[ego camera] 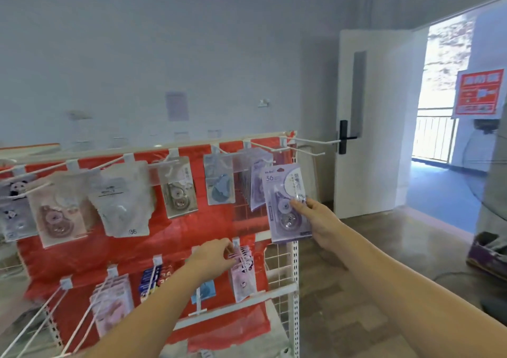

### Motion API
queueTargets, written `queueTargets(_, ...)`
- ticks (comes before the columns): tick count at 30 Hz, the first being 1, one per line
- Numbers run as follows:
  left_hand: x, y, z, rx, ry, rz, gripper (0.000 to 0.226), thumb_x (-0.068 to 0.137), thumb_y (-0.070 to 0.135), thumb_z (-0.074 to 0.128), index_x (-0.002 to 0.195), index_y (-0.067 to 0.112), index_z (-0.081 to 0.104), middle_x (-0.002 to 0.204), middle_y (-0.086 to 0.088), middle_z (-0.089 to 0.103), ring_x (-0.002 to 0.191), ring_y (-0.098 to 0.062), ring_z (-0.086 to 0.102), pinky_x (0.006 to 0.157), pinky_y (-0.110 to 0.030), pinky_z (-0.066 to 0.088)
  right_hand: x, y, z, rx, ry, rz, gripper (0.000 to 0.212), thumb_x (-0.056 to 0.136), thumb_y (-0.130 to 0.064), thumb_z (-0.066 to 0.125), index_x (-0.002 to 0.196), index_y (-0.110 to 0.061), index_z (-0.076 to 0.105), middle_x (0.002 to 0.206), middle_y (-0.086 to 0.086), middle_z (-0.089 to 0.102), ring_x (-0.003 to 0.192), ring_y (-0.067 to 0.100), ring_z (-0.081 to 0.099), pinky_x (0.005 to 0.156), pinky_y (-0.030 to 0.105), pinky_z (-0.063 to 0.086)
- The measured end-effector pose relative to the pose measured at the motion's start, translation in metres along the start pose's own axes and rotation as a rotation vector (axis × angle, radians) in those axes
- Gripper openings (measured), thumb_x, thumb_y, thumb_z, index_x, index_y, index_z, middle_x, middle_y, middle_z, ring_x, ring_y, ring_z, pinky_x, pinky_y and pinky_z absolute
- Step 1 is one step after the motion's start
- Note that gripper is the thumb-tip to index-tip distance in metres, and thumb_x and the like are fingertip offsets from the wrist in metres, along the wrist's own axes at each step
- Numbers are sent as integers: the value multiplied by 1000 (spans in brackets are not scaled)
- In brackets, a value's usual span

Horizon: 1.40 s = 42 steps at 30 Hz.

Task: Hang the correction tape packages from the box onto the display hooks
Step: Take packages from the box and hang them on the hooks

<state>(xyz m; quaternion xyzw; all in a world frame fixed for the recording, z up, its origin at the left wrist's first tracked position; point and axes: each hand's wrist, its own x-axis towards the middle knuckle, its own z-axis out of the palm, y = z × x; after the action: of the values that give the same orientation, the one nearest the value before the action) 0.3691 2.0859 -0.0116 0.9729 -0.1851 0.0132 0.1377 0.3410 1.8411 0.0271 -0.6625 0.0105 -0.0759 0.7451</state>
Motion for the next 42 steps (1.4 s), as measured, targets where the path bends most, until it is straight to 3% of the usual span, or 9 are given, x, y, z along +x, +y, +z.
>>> queueTargets(8,24,-3,19,-3,-31,-19,28,90,32,59,115,18,59,114,2,63,100,-12,56,88,-24,44,71,2,2,-37,-68,1,17,89,-27,64,100,-15,64,114,11,67,110,29,61,103,49,43)
queueTargets(13,35,-11,22,-16,-17,-34,30,90,32,60,116,18,59,116,3,63,105,-12,56,90,-24,43,104,9,8,-169,-44,38,38,86,-41,64,111,-12,63,118,6,65,112,26,58,105,51,40)
queueTargets(18,39,-21,28,-61,-23,-80,26,91,31,59,114,20,58,117,5,62,107,-12,56,92,-24,44,133,7,18,-346,52,12,54,90,-46,57,115,2,60,120,15,61,112,30,56,102,44,42)
queueTargets(25,40,-39,40,-107,-38,-144,27,92,31,58,116,19,58,116,4,61,106,-12,56,90,-22,43,168,17,31,-383,87,95,69,86,-51,59,126,5,51,128,18,54,118,34,51,105,46,39)
queueTargets(29,37,-41,41,-104,-46,-159,28,92,30,58,117,19,58,118,5,61,108,-12,55,91,-23,42,163,25,35,-354,82,55,66,87,-50,59,125,3,50,122,13,56,112,31,52,99,42,42)
queueTargets(31,32,-45,38,-100,-50,-173,27,91,29,58,116,20,58,119,4,60,109,-14,55,94,-26,44,154,36,37,-372,65,39,61,88,-47,61,121,3,50,111,9,58,100,26,55,86,36,44)
queueTargets(33,24,-51,35,-85,-60,-185,27,91,29,57,116,19,58,120,2,60,108,-16,55,93,-29,46,142,49,38,-500,65,36,50,87,-40,64,113,1,55,96,10,61,87,24,57,78,34,46)
queueTargets(37,0,-68,23,1,-71,-198,28,91,30,57,116,16,57,119,-2,62,104,-20,57,86,-30,46,107,74,51,-767,-105,147,35,88,-25,65,107,5,65,105,21,68,98,33,64,88,41,52)
queueTargets(42,-47,-101,0,127,-67,-215,31,93,28,53,121,15,55,124,-4,59,110,-24,56,89,-32,45,50,80,104,-1059,-204,95,34,89,-18,60,109,10,62,92,19,65,84,28,60,66,31,43)
